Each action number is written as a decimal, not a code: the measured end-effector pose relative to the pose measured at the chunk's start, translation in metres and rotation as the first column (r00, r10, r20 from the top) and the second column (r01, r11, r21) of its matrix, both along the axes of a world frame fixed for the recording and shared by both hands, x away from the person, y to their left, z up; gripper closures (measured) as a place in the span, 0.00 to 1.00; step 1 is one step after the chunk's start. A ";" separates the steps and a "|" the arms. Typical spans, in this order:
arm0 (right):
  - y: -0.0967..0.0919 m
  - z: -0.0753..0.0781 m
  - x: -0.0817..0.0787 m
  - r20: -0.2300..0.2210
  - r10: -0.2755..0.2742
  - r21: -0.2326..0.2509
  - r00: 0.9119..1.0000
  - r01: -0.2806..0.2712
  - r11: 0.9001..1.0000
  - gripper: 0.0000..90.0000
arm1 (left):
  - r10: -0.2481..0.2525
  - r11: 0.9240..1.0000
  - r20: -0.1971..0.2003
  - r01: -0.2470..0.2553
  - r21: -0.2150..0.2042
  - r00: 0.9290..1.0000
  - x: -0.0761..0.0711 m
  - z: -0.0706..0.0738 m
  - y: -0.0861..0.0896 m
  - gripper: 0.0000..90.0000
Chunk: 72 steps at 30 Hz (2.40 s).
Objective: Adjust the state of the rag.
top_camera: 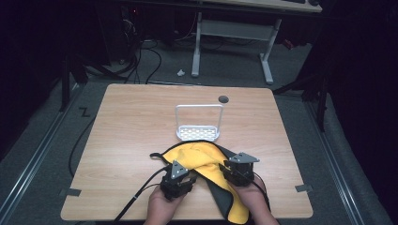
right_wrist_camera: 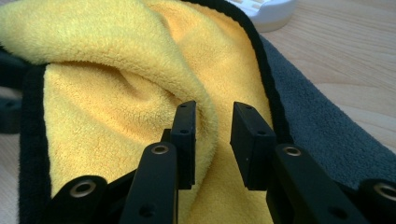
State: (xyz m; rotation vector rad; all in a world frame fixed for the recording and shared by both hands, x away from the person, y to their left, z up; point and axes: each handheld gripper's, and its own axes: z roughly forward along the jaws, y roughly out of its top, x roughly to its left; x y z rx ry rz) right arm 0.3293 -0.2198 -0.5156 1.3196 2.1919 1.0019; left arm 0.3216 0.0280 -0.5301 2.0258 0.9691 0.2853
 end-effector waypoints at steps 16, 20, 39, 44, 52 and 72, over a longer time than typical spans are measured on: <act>-0.014 -0.009 0.004 -0.019 -0.077 -0.086 0.997 0.075 0.993 0.84 | 0.029 0.999 0.091 -0.032 0.022 0.995 -0.005 0.019 0.029 0.97; -0.018 -0.008 0.007 -0.015 -0.099 -0.110 0.995 0.097 0.989 0.88 | 0.058 0.998 0.093 -0.060 0.015 0.994 -0.019 0.021 0.058 0.97; -0.039 0.006 0.003 0.035 -0.152 -0.146 0.988 0.156 0.977 0.80 | -0.035 0.999 0.002 0.035 -0.005 0.999 -0.082 0.012 0.098 0.70; -0.050 -0.005 -0.015 0.008 -0.144 -0.199 0.990 0.142 0.970 0.83 | 0.003 1.000 -0.009 -0.003 -0.027 1.000 -0.078 0.008 0.109 0.70; -0.080 -0.006 -0.016 0.035 -0.254 -0.204 0.967 0.256 0.945 0.83 | -0.024 0.997 -0.016 0.023 -0.073 1.000 -0.051 0.010 0.090 0.73; -0.054 0.003 0.000 0.027 -0.161 -0.109 0.987 0.163 0.981 1.00 | -0.047 0.999 -0.074 0.048 0.011 0.996 -0.029 -0.002 0.108 1.00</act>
